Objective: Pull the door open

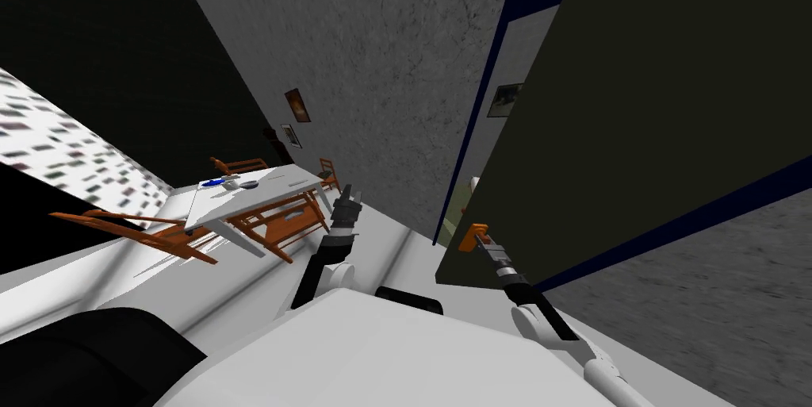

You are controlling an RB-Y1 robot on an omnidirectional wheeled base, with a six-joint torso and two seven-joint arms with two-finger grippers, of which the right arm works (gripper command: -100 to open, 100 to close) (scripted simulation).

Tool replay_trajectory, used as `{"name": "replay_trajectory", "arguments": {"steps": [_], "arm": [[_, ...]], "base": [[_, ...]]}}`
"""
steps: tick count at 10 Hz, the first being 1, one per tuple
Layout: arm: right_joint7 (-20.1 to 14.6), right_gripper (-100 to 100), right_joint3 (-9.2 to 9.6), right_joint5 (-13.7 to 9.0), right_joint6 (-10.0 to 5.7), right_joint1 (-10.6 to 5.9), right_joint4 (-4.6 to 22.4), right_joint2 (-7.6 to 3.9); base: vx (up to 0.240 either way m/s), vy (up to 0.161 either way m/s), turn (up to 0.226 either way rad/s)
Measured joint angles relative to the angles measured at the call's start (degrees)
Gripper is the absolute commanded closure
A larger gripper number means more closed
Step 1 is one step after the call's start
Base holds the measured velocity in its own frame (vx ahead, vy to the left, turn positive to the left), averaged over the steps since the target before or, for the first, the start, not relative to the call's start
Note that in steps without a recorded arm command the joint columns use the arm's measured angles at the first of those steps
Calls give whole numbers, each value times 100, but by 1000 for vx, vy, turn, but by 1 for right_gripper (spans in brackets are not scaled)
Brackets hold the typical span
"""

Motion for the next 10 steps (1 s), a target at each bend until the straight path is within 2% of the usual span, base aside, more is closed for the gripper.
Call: {"name": "replay_trajectory", "arguments": {"steps": [6,7,8,10], "arm": [[-365,100,362,141,-386,104,-49,-365],[-411,100,403,156,-431,102,-53,-409],[-421,100,420,160,-431,111,-48,-410],[-506,100,464,187,-519,98,-12,-501]], "base": [[-230,-120,147],[-108,-39,20],[-153,-61,159],[-226,-118,170]]}}
